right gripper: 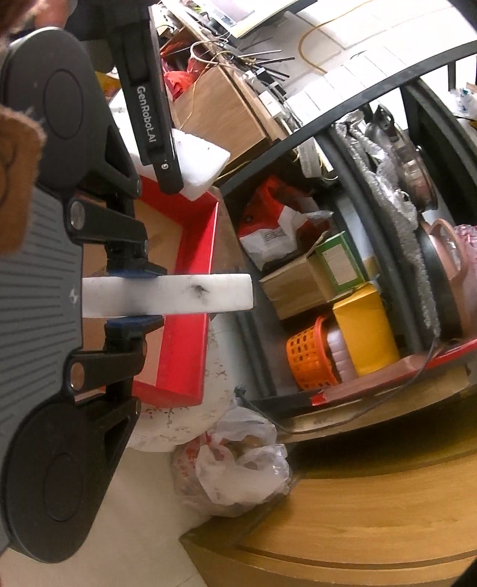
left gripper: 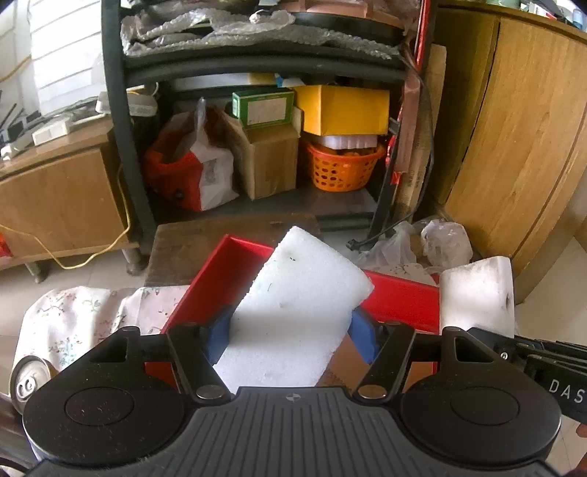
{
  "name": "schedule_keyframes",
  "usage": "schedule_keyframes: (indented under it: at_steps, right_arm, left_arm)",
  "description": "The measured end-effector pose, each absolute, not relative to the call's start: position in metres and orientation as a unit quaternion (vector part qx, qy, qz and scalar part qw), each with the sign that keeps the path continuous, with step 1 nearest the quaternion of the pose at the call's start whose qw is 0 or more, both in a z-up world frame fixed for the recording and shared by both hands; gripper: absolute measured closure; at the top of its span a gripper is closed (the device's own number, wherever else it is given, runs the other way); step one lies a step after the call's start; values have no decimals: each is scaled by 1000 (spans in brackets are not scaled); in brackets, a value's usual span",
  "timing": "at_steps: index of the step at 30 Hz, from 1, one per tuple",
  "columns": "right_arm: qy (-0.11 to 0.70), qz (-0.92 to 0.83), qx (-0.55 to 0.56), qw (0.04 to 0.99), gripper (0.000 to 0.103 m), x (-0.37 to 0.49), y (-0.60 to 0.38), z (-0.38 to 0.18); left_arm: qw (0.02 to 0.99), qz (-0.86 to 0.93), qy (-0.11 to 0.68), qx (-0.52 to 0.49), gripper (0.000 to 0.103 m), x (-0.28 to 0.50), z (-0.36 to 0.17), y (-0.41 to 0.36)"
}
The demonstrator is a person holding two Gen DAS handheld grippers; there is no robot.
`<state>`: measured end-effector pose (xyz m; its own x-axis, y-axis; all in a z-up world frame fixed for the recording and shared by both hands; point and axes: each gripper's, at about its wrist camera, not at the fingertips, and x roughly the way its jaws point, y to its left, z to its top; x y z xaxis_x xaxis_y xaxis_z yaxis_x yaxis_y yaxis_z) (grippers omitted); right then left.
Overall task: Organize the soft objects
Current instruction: 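Carry both white sponges with both tools over the red box, then open the left tool while the right tool opens, dropping sponges into the red box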
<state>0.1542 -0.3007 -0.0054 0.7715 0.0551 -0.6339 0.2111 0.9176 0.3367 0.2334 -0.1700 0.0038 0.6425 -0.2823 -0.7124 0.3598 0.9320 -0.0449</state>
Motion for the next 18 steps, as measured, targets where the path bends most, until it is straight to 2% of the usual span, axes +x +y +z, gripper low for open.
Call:
schedule_keyframes:
  at_steps: [6,9,14,18]
  right_arm:
    - [348,-48,201,914,103,160,-302,-15]
    - [352,-53,212,910,103,160,-305,-18]
    - [347,-57,213,912,94,158,-306,-15]
    - [347,-53,215,911,93,156,-306,-14]
  left_arm:
    - [903,-175,390,47,33,239,-1,-168]
    - [901,-175,394,50,27,239,-3,-170]
    - [902,-171,394,48,23,239,-2,-170]
    - [902,-167,394,49,21,239,-1,-170]
